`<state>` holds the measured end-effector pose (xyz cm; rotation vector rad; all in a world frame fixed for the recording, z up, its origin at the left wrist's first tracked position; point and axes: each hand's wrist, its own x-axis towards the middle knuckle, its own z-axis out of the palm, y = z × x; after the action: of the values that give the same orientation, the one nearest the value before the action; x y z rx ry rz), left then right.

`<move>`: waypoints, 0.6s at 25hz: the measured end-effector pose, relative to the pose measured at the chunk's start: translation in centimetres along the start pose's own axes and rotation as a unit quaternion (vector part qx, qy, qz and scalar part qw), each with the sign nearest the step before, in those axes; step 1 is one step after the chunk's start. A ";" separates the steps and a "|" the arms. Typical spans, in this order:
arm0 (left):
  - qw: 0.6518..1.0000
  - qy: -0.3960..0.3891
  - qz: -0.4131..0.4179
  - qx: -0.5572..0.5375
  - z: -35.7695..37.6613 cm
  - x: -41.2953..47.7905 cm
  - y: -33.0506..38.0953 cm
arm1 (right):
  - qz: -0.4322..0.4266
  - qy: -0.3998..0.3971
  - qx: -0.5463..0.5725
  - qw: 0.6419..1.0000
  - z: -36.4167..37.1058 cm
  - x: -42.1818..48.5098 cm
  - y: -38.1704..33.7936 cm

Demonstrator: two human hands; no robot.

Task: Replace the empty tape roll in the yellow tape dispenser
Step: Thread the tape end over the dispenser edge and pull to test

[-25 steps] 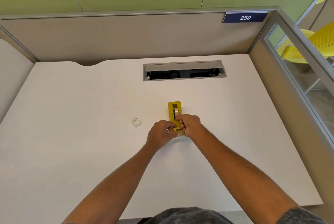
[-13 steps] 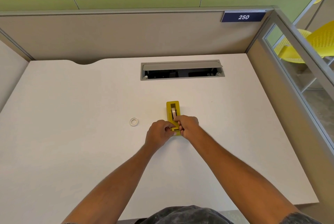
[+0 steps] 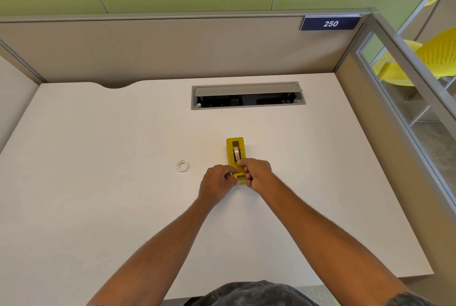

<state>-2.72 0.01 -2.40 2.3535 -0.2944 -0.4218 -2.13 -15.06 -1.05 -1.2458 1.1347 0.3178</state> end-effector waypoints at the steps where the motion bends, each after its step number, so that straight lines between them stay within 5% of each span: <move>1: 1.000 0.005 -0.002 -0.004 0.1 -0.1 0.0 | 0.000 0.002 0.002 1.000 0.0 -0.1 0.0; 15: 0.993 0.024 -0.038 -0.111 0.6 -0.9 -0.1 | 0.009 0.013 0.038 0.999 -0.6 -1.3 1.4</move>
<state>-3.81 0.02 -2.71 2.1581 -0.1281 -0.4127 -4.01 -14.60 -0.73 -1.1770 1.1694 0.2703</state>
